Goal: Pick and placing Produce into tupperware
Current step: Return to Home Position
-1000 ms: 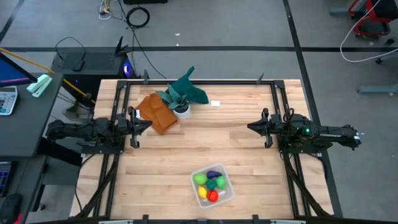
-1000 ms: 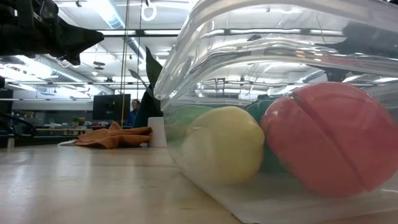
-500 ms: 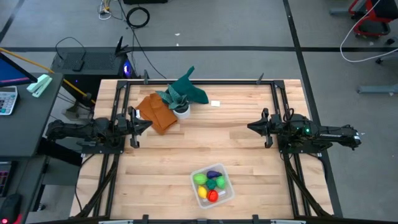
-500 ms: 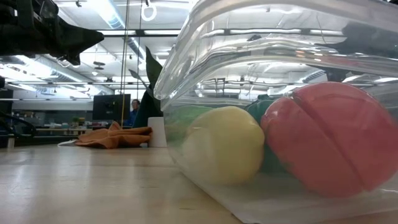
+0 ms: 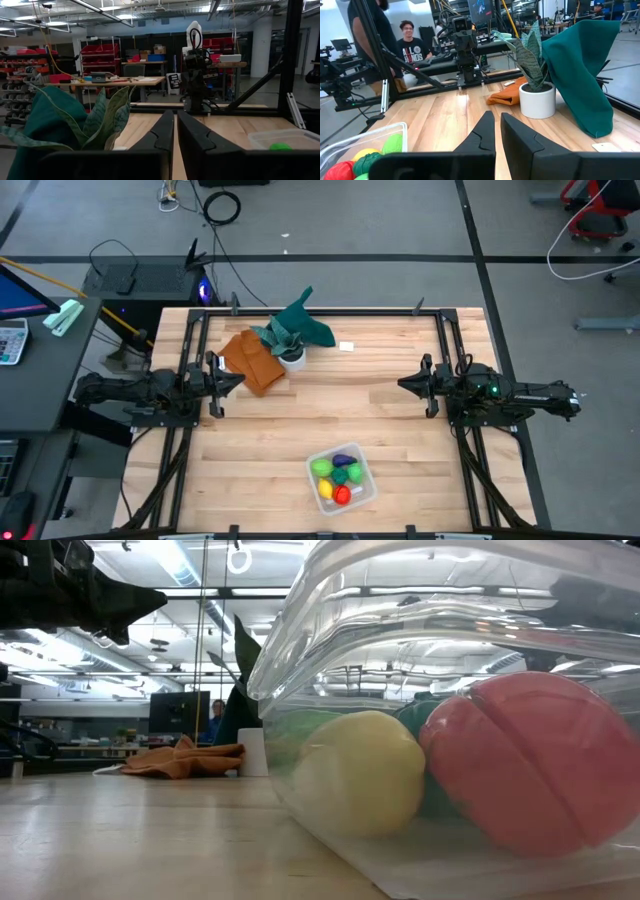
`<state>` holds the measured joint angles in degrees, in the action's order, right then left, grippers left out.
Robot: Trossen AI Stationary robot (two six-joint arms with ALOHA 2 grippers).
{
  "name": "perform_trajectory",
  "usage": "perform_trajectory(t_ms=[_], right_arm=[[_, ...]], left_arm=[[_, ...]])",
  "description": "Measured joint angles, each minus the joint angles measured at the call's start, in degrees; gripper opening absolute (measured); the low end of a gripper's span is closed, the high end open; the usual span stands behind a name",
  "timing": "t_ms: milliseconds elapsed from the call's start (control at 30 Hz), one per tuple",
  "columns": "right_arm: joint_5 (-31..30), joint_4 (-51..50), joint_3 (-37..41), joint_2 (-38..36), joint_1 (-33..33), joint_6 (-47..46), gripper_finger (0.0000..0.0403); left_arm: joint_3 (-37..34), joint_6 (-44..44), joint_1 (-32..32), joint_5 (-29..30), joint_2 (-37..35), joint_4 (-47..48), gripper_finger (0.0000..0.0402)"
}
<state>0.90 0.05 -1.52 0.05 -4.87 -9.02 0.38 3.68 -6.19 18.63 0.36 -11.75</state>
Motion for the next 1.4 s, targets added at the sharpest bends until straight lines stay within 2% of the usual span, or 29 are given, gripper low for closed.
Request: perform_trajectory(t_ms=[167,500,800,1133,1400], right_arm=[[-0.01,0.0,0.0,0.0,0.0,0.0,0.0],[0.01,0.0,0.0,0.0,0.0,0.0,0.0],[-0.01,0.01,0.0,0.0,-0.02,0.0,0.0],[0.01,0.0,0.0,0.01,-0.02,0.0,0.0],[-0.01,0.01,0.0,0.01,0.0,0.0,0.0]], left_arm=[[0.0,-0.02,0.01,0.0,0.02,0.0,0.0036],[-0.02,0.0,0.01,0.0,0.02,0.0,0.0023],[-0.02,0.0,-0.01,0.0,0.02,0.0,0.0036],[0.0,0.0,0.01,0.0,0.02,0.0,0.0023],[-0.02,0.0,0.01,0.0,0.02,0.0,0.0036]])
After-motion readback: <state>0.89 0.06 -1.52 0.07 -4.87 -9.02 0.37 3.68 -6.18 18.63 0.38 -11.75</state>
